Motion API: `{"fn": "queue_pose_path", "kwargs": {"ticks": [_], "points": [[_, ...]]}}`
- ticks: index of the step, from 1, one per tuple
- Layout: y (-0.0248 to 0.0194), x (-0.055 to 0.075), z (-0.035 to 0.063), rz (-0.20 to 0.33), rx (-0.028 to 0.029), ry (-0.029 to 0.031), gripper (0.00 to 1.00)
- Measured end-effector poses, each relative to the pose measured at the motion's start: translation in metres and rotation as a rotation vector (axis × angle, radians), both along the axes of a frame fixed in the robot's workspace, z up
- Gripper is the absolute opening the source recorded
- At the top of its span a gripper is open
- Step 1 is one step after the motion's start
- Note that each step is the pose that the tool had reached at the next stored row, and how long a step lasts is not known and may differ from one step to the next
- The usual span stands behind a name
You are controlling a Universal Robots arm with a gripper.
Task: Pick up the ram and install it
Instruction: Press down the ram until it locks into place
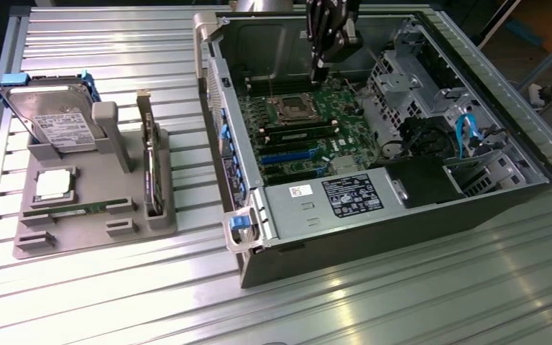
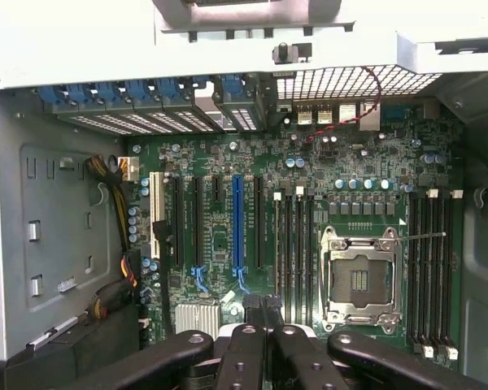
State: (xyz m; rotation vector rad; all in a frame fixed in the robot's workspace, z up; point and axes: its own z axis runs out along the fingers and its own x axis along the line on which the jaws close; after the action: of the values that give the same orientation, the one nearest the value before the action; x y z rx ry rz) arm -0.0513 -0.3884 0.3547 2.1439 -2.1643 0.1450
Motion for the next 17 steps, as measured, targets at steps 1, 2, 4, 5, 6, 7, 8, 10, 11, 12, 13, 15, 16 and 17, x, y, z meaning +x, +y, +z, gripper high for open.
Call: {"fn": "queue_pose_path", "kwargs": {"ticks": [1,2,4,5,6,7,8,10,11,12,13,15,16,17], "points": [[0.0000,0.0000,0.0000,0.000,0.0000,0.0000,0.11],[0.0000,0.0000,0.0000,0.000,0.0000,0.0000,0.11],[0.0000,0.0000,0.0000,0.000,0.0000,0.0000,0.11],[0.0000,0.0000,0.0000,0.000,0.0000,0.0000,0.11],[0.0000,0.0000,0.0000,0.000,0.0000,0.0000,0.11],[0.0000,0.0000,0.0000,0.000,0.0000,0.0000,0.11],[0.0000,0.0000,0.0000,0.000,-0.0001,0.0000,0.11],[0.0000,0.0000,0.0000,0.000,-0.0001,0.0000,0.11],[0.0000,0.0000,0.0000,0.000,0.0000,0.0000,0.11],[0.0000,0.0000,0.0000,-0.001,-0.0001,0.0000,0.11],[0.0000,0.0000,0.0000,-0.005,-0.0001,0.0000,0.11],[0.0000,0.0000,-0.0001,-0.028,-0.0002,0.0001,0.11],[0.0000,0.0000,-0.0002,-0.047,-0.0002,0.0001,0.11],[0.0000,0.0000,-0.0003,-0.065,-0.0002,0.0000,0.11]]}}
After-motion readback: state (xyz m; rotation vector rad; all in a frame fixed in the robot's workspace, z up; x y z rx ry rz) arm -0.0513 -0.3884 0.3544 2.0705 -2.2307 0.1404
